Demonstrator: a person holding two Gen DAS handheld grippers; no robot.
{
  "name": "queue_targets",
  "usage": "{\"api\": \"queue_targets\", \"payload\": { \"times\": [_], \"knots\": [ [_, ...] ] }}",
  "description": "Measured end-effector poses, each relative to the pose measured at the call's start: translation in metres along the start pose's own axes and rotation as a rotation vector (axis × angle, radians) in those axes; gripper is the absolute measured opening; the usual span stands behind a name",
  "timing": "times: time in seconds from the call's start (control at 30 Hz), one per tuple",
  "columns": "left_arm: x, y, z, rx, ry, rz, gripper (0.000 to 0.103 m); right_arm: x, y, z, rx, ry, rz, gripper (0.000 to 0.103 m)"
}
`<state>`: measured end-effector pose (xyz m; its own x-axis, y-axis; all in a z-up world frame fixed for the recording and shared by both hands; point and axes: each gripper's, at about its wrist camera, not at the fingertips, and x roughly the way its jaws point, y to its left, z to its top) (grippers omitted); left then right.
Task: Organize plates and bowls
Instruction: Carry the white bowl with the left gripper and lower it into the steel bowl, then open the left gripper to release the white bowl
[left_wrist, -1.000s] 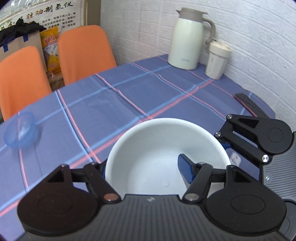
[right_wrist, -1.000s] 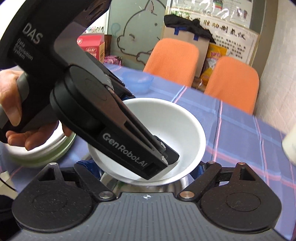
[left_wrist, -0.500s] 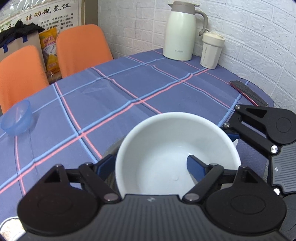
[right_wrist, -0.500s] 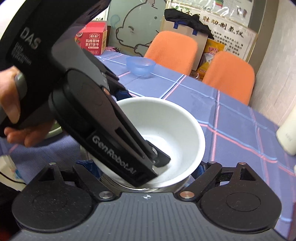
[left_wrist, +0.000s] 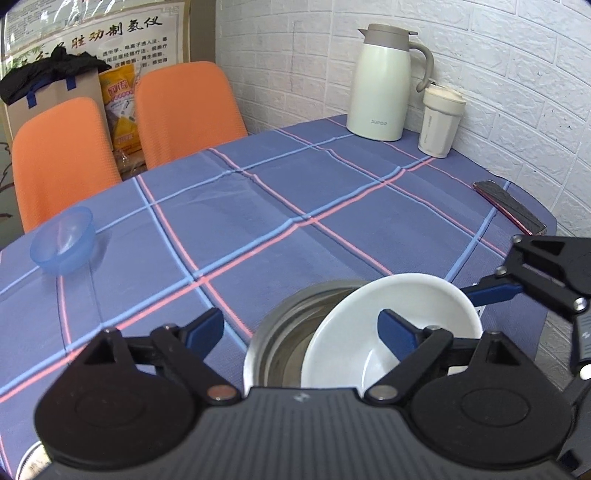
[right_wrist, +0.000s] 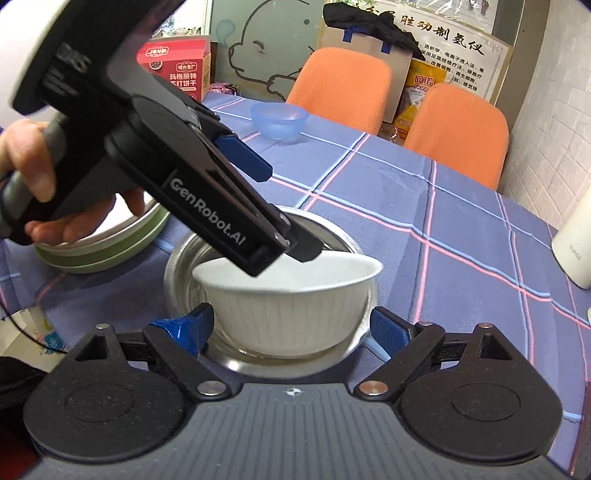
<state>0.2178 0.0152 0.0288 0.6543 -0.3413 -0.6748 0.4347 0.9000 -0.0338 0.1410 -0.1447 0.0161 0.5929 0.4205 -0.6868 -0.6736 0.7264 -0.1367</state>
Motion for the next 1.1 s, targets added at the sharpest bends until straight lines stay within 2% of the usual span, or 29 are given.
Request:
{"api": "queue_targets", "payload": {
  "times": [0.27,0.4,0.47,0.67,0.83,1.1],
  "knots": [
    [-0.008,0.005,0.004,-0.03,-0.023,0.001,0.091,-0.032,-0.003,-0.009,0.015,-0.037,0.003,0.079],
    [-0.01,0.003,0.003,-0.025,-0.022,0.012,0.092,-0.048,-0.021,-0.014,0.163,-0.144,0.053,0.079],
    [-0.01,0.002,0.003,-0.028,-0.021,0.014,0.092,-0.044,-0.029,-0.015,0.216,-0.171,0.051,0.079],
    [-0.015,-0.001,0.001,-0.013,-0.026,0.024,0.092,-0.016,-0.037,-0.025,0.265,-0.09,0.01,0.079],
    [-0.019,0.003,0.004,-0.032,-0.039,0.025,0.093,-0.03,-0.035,-0.022,0.242,-0.146,0.009,0.079],
    [-0.039,0.03,-0.003,-0.099,-0.068,0.066,0.095,-0.024,-0.038,-0.021,0.234,-0.127,-0.016,0.079]
  ]
}}
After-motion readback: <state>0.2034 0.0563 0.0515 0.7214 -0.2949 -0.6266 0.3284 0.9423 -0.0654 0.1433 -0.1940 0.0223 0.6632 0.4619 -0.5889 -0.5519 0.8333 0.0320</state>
